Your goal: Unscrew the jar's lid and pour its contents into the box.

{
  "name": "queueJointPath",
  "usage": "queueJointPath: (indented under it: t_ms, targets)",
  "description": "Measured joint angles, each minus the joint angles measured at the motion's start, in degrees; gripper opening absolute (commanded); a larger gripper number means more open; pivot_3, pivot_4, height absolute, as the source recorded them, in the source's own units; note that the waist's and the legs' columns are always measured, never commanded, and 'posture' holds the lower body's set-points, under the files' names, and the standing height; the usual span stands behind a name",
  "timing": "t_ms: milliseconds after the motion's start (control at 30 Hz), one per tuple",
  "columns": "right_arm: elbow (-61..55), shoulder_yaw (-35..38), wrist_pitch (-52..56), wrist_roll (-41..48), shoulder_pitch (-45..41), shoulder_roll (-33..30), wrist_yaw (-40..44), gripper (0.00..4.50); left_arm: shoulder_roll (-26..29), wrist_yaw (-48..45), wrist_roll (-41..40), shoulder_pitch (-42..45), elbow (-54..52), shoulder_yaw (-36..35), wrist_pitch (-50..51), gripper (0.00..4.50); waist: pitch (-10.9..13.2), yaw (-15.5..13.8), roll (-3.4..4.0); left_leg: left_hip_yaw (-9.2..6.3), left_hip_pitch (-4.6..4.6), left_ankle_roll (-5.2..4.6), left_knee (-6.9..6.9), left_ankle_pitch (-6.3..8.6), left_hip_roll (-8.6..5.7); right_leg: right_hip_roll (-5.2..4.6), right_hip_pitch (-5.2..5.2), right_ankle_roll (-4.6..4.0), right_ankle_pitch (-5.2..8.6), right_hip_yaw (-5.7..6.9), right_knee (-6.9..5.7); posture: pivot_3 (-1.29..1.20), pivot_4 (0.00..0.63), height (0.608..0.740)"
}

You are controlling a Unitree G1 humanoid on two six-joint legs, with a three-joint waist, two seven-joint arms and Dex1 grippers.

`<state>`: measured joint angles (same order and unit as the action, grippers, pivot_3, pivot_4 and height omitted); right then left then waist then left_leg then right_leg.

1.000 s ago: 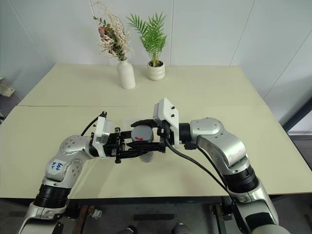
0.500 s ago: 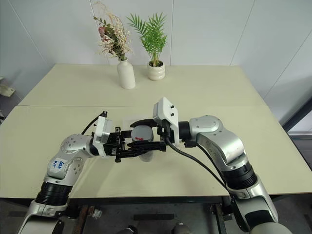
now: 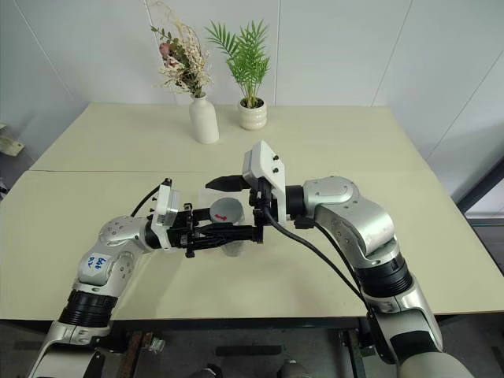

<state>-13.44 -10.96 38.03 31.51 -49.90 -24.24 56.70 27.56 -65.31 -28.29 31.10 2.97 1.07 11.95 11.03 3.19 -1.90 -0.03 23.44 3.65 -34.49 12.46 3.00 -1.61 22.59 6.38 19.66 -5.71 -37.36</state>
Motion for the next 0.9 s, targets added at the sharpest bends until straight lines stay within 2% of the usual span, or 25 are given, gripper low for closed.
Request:
queueJointPath:
  t_ms: [900]
  targets:
    - [6.43, -1.57, -2.42, -4.48, -0.03, 2.41, -0.84, 4.50, -2.54, -0.99, 1.13, 2.56, 1.67, 0.45, -1.24, 2.13, 0.00, 0.03, 0.00, 0.01, 0.00, 0.00, -0.03, 0.00, 0.00, 0.02, 0.01, 0.00, 0.00, 0.00, -0.03, 0.00, 0.150, 0.740]
